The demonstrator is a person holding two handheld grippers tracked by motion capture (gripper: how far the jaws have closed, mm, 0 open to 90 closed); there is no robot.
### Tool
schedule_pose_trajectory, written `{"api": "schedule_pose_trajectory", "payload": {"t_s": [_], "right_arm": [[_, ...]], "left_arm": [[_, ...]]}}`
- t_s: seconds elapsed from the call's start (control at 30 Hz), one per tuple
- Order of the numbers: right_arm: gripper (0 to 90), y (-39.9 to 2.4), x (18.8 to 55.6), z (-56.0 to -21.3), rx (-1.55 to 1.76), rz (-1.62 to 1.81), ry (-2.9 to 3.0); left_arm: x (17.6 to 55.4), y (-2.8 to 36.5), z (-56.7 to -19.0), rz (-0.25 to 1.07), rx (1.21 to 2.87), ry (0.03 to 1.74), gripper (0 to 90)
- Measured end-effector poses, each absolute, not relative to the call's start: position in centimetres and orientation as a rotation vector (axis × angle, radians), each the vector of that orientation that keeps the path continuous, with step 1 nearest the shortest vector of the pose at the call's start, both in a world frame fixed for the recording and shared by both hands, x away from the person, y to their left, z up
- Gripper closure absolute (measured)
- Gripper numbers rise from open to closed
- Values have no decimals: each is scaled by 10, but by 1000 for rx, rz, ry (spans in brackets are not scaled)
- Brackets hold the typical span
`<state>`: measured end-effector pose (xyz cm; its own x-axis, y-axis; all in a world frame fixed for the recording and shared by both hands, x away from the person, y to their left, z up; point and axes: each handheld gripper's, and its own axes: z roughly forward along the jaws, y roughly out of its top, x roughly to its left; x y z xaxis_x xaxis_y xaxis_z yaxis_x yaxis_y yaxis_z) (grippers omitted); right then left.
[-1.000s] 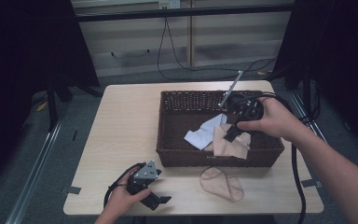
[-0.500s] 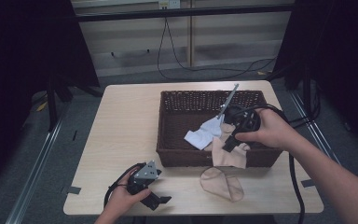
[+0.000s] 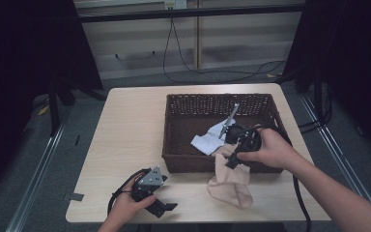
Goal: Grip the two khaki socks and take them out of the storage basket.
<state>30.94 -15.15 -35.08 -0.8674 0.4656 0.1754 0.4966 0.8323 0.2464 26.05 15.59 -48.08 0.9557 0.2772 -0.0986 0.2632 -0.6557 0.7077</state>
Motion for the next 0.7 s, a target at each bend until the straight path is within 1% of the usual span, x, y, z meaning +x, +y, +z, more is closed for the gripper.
{"api": "schedule_pose_trajectory", "payload": {"t_s": [0.07,0.1,0.17,0.33,0.37,0.4,0.47,0.7], "right_arm": [[760,-151,309,-355,-780,-460,-2882],[715,-151,309,-357,-781,-466,-2883],[574,-149,306,-360,-800,-465,-2890],[401,-151,301,-364,-794,-489,-2897],[351,-152,299,-365,-803,-481,-2909],[322,-153,299,-366,-803,-486,-2910],[308,-155,296,-368,-814,-503,-2902],[183,-169,286,-375,-791,-566,-2909]], "left_arm": [[260,156,-481,21,2313,378,26],[260,156,-481,20,2308,380,26],[260,156,-481,26,2314,386,26],[258,158,-481,30,2306,388,26],[258,158,-481,28,2302,389,26],[258,159,-481,30,2306,389,26],[258,159,-479,35,2310,392,26],[259,158,-482,26,2297,391,26]]}}
